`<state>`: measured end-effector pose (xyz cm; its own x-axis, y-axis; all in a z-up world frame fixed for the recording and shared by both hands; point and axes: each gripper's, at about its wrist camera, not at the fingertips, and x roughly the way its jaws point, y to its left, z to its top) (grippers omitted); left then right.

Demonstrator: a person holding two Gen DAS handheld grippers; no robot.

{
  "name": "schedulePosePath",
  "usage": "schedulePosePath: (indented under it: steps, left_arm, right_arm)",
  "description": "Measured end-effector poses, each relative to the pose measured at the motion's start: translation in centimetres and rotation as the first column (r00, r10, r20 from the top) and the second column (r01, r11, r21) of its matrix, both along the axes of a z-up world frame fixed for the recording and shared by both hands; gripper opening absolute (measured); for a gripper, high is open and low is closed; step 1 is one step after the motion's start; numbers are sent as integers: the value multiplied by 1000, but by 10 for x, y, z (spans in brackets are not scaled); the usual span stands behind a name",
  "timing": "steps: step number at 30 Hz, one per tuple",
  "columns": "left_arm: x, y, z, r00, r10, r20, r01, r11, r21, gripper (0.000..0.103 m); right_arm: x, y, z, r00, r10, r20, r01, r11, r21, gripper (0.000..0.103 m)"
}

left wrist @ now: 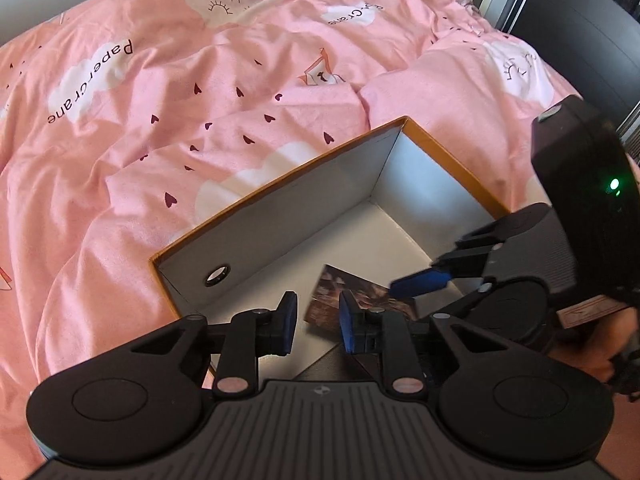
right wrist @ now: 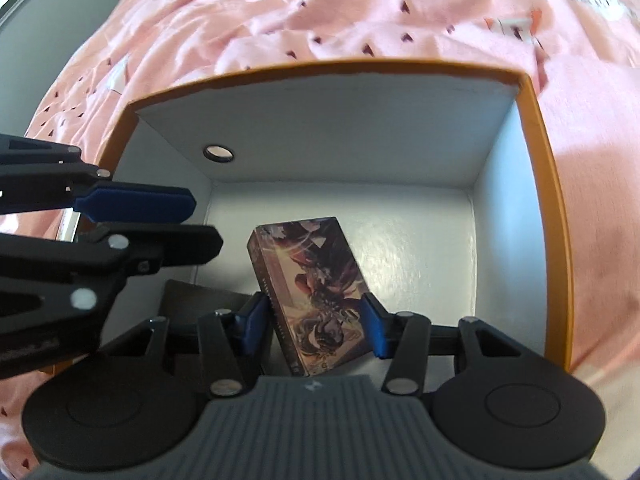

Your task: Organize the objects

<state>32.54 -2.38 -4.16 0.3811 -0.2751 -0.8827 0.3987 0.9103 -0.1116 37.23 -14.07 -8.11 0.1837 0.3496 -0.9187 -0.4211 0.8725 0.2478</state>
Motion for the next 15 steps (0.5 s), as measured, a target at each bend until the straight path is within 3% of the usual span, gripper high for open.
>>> schedulePosePath:
  steps: [7,12,15]
  left_arm:
    - [0,-9,-3,1000,-26,5,26,1000,12,25]
    - [-2,-15,-6,999,-37,16,36,998,50,25]
    - [-3,-17,-7,999,-40,28,38,996,80,25]
  right_arm:
    - [-4,-9,3,985,-124,-122,116,991,-64,55]
    - [-9,-19,7,974,-133,-186,136,991,6,54]
    - [-10,-23,10,979,-139,-150,142,990,11,53]
